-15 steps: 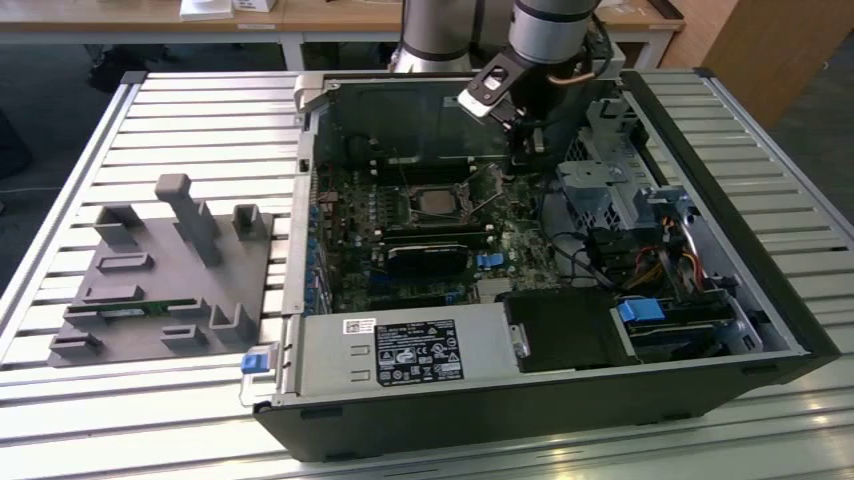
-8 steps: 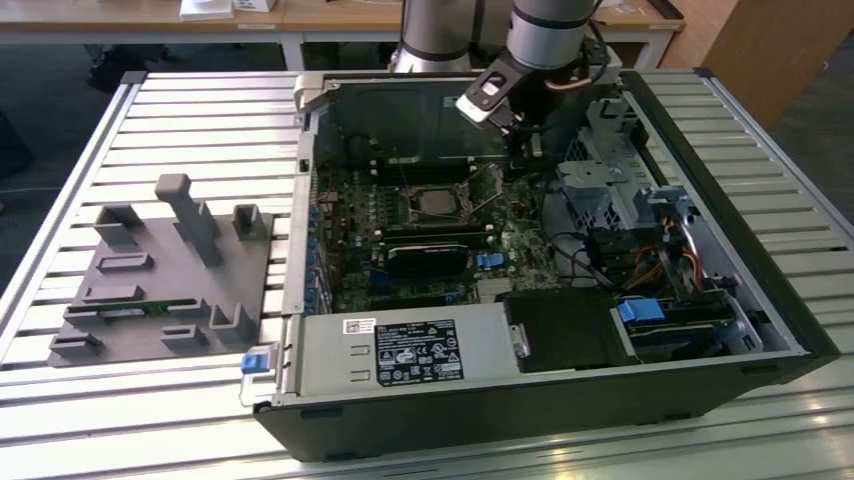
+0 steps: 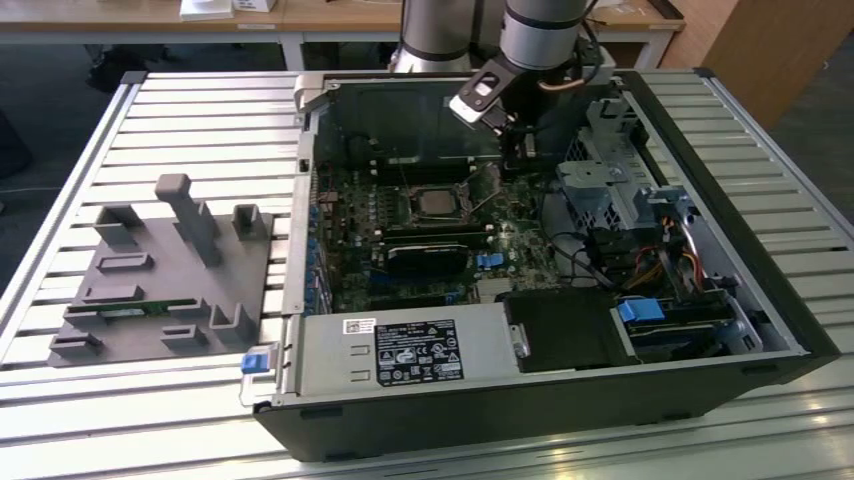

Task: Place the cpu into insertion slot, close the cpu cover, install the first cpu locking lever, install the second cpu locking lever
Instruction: 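Close the cpu cover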

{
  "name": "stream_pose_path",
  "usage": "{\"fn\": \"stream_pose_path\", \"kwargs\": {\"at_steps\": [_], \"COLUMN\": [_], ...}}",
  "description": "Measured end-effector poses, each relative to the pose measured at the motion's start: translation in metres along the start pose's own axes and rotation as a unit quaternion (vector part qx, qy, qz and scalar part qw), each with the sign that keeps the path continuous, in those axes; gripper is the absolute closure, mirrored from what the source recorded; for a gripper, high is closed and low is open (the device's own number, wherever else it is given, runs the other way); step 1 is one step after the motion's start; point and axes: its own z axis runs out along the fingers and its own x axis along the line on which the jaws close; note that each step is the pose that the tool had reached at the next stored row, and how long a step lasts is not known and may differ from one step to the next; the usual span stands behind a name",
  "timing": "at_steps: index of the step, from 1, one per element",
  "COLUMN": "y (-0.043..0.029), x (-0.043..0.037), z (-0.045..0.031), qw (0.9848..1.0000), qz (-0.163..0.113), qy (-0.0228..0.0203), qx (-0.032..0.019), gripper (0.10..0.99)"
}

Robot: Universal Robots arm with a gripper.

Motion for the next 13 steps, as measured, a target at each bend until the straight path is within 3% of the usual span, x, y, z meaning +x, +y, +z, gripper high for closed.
{"fn": "stream_pose_path", "kwargs": {"at_steps": [13], "y": [-0.0165], "x": [0.0000], "z": [-0.0005], "qw": [1.0000], "qz": [0.000], "qy": [0.0001], "qx": [0.0000], "gripper": [0.980]}}
